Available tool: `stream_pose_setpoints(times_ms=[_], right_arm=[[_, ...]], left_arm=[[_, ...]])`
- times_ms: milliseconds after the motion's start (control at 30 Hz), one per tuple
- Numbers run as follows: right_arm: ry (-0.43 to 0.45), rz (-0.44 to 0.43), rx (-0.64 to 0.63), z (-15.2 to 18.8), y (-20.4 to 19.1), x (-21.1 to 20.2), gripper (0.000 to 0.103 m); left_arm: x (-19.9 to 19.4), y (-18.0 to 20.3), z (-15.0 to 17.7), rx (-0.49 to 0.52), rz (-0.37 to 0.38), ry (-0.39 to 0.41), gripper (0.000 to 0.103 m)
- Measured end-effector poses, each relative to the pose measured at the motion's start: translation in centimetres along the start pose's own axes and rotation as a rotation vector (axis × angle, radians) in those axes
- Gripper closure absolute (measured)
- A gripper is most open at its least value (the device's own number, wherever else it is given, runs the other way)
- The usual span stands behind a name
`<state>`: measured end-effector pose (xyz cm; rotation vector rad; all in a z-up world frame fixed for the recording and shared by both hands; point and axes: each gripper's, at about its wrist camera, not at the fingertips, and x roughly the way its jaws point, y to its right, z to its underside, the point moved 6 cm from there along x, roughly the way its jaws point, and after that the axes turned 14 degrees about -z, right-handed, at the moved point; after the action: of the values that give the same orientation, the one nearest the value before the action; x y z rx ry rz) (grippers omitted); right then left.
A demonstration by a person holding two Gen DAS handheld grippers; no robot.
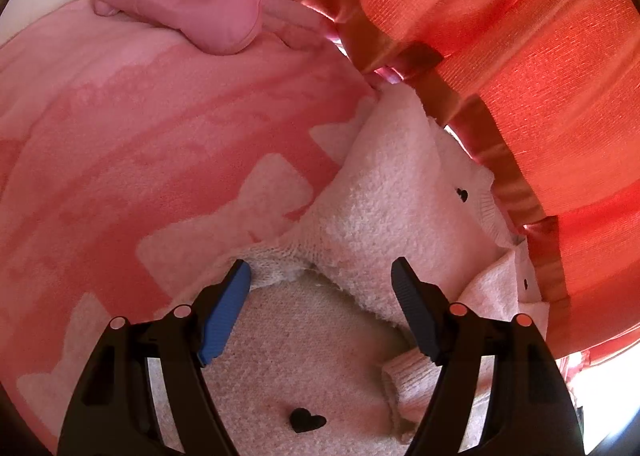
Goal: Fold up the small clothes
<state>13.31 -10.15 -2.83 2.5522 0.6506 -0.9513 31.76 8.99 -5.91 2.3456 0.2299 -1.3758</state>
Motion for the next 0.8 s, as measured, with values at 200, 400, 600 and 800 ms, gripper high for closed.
stream_pose_setpoints(times_ms=[200,400,600,800], right_arm=[[-0.125,-0.090,-0.044,-0.3,-4.0,7.2,0.072],[0.243,-0.173,0.616,-2.5,10.7,-2.0,0.094],[0.315,-0.056,1.202,10.2,23.4,-4.9,0.093],[0.199,0.000,1.244,13.3,22.7,-1.3,0.081]], left_arm=[[0.2,-0.2,-0.3,0.007,0.004,-0.003,0.036],[0.3,-0.6,-0.6,0.005,-0.004,-0.005,0.040],[-0.4,-0.3,-0.4,-0.018,0.020,-0.017,0.040],[-0.1,1.0,0.5,-0.059,0.129,-0.100,0.039]])
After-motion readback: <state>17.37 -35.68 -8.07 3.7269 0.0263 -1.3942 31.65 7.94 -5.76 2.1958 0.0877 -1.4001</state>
